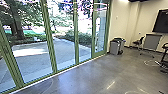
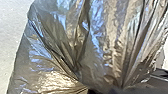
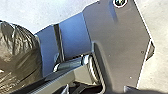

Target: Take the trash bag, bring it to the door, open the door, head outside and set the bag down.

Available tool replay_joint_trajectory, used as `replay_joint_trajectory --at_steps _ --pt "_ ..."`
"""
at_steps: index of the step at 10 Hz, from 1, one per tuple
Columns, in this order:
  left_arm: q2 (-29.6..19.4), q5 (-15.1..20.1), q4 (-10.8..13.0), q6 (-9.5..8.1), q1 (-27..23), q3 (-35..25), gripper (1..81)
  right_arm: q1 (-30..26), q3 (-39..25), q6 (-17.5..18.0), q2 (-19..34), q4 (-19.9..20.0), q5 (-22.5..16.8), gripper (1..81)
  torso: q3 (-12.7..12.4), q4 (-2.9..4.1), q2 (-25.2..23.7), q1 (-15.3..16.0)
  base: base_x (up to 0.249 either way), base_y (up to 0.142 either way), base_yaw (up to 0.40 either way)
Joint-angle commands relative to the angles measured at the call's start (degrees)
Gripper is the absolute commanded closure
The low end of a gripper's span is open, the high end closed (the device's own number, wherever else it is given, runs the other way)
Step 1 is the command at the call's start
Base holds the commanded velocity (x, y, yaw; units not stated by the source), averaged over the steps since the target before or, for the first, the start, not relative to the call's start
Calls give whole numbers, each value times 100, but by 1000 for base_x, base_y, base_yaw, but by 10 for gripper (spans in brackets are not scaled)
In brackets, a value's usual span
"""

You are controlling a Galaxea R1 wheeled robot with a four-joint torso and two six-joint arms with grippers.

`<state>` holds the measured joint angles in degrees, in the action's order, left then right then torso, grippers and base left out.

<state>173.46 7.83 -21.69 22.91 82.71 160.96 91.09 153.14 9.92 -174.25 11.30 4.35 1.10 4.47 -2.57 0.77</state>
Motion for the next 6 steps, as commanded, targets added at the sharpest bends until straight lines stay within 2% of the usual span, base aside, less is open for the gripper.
replay_joint_trajectory --at_steps 1,2,6 --pt "-30 378 33 56 -365 23 811 -279 -31 -8 -16 21 -339 10 0 0 0 0 161 -67 0" --pt "-22 378 33 56 -356 23 811 -279 -31 -8 -16 13 -339 10 0 0 0 0 161 -61 0" --pt "-30 377 33 56 -357 23 811 -279 -31 -8 -24 13 -339 10 0 0 0 -2 161 0 0"
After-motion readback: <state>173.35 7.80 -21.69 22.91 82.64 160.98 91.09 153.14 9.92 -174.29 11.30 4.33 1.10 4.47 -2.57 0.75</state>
